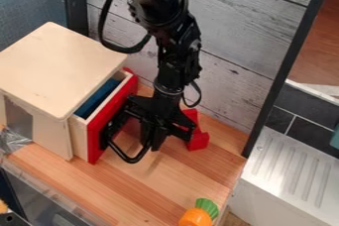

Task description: OPEN A SMALL BOX

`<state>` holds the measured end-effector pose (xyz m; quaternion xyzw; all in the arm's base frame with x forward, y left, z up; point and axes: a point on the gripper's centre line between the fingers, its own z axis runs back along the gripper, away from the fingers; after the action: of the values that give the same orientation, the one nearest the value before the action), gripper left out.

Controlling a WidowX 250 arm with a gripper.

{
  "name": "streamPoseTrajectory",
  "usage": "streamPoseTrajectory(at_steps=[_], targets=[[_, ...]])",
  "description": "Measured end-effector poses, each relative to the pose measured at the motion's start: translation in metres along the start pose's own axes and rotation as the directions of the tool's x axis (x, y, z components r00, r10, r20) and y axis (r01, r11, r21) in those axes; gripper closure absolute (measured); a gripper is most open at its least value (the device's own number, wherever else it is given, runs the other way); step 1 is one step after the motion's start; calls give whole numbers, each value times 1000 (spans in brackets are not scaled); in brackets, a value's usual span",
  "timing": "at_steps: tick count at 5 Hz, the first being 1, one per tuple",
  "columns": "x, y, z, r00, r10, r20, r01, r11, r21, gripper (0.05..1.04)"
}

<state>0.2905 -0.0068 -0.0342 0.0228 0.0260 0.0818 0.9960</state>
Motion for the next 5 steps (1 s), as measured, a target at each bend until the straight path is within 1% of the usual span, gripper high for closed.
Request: streamPoseTrajectory(at_steps=[1,3,4,5], targets=[[-2,-3,0,1000,2,-8,-2,1000,-26,963],[-21,-23,2,998,-57,-13,56,996,-74,963],[-28,-32,13,998,-57,-4,57,994,-96,963],[-29,-32,26,998,-56,20,57,993,-106,963]])
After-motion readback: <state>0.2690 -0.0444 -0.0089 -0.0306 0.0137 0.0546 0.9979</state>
